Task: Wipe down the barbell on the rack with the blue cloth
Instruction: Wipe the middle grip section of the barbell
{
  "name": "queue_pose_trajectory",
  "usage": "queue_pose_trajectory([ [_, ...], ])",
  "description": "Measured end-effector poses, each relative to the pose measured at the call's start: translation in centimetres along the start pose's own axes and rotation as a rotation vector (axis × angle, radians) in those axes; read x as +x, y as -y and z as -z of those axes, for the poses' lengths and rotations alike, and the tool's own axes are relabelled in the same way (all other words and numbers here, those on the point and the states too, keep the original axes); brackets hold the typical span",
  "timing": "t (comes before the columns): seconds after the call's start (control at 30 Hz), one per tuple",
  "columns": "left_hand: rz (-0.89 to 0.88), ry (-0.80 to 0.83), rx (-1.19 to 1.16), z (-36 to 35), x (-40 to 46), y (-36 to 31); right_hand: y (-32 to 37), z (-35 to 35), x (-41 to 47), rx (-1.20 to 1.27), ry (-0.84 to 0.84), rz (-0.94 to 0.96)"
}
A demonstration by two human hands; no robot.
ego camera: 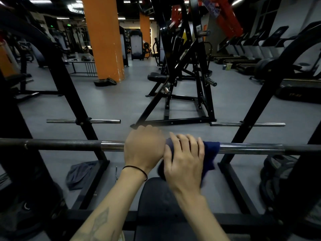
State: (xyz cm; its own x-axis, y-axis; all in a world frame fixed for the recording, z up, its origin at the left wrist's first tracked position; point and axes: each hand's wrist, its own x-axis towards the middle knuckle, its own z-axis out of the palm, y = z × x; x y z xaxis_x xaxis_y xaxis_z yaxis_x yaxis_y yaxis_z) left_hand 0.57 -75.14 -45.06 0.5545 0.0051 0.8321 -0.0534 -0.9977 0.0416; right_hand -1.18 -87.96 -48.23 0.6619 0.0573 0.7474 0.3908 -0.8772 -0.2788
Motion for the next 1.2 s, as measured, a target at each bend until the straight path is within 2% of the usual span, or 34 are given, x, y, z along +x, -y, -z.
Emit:
queue_pose_trajectory([
  [0.17,-0.046,0.025,0.003,0.1,-0.4,0.8,-5.2,1.9,0.7,-0.066,0.053,0.158],
  [0.3,-0.071,-0.003,0.022,0.0,-0.5,0.9,-13.4,5.1,1.2,-0.161,-0.055,-0.013],
  [0.4,-0.057,-0.014,0.027,-0.1,-0.5,0.7,-17.0,7.0,0.9,-0.204,-0.06,-0.122],
  [0.53,-0.03,-0.015,0.016,-0.2,-0.6,0.1,-14.3,5.1,0.8,-0.129,-0.134,-0.252],
  [0.63,-0.017,-0.015,0.008,-0.4,-0.6,0.1,-8.1,2.6,0.8,-0.08,-0.117,-0.124],
  [0.77,-0.035,0.004,0.037,-0.3,-0.7,0.3,-0.8,0.1,0.4,0.002,-0.005,0.048],
  [0.83,-0.063,0.001,0.046,-0.2,-0.8,0.6,-1.3,0.3,0.7,-0.003,0.037,0.145],
  [0.93,-0.088,-0.006,0.036,-0.1,-0.8,1.0,-5.8,2.0,1.2,-0.054,0.057,0.23],
  [1.1,-0.047,-0.057,0.022,-0.2,-0.9,0.5,-16.3,6.3,0.9,-0.139,-0.045,-0.003],
  [1.2,-0.009,-0.071,0.021,-0.4,-0.7,0.0,-17.1,6.2,0.6,-0.125,-0.118,-0.131],
])
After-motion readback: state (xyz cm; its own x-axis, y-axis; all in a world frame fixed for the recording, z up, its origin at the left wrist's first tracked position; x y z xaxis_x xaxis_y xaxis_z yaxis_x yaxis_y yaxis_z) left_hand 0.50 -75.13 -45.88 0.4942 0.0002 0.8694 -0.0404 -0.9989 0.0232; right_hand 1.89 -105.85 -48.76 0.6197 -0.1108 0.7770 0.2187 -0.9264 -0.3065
